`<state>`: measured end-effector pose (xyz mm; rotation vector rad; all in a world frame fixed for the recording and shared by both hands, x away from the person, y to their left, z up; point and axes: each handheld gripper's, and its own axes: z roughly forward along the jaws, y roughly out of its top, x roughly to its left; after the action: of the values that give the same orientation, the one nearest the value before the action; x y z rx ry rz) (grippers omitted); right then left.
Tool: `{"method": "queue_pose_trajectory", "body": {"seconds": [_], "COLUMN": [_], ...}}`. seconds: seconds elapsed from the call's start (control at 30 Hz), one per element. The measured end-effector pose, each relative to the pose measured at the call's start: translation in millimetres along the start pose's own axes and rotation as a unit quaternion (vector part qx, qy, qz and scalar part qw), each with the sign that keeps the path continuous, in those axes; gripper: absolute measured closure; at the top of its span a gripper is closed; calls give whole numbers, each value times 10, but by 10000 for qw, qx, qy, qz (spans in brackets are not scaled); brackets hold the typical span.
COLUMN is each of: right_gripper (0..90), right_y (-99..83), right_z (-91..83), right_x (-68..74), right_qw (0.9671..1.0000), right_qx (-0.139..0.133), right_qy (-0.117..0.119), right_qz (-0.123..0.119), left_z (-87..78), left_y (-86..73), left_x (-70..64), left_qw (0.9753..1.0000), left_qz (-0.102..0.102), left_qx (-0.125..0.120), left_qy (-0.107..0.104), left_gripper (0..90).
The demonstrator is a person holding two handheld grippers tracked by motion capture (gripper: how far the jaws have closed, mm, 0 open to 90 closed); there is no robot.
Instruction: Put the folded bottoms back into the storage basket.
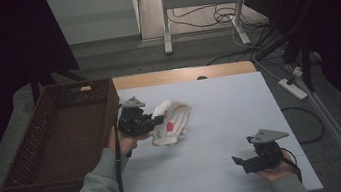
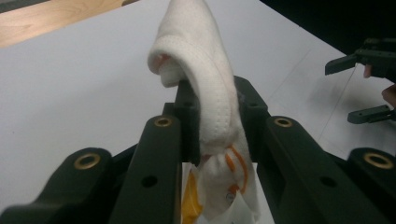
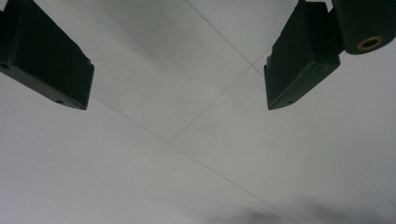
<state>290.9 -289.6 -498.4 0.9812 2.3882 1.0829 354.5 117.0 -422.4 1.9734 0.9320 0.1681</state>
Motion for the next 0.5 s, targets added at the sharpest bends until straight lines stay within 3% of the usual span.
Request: {"method": "queue_pose_trajectory", "body": {"seconds": [0.5], "right_gripper": [87], "right_y": [0], "right_z": [0], "right_x": [0], "right_qw": [10000], "right_qx": [-4], "right_qy": [-21], "right_qz": [1], "left_z": [-221], "left_y": [-22], "left_x": [9], "left_qw": [9998], "left_qz": [-7], "left_qx": [-184], "left_qy": [75], "left_gripper": [745]}}
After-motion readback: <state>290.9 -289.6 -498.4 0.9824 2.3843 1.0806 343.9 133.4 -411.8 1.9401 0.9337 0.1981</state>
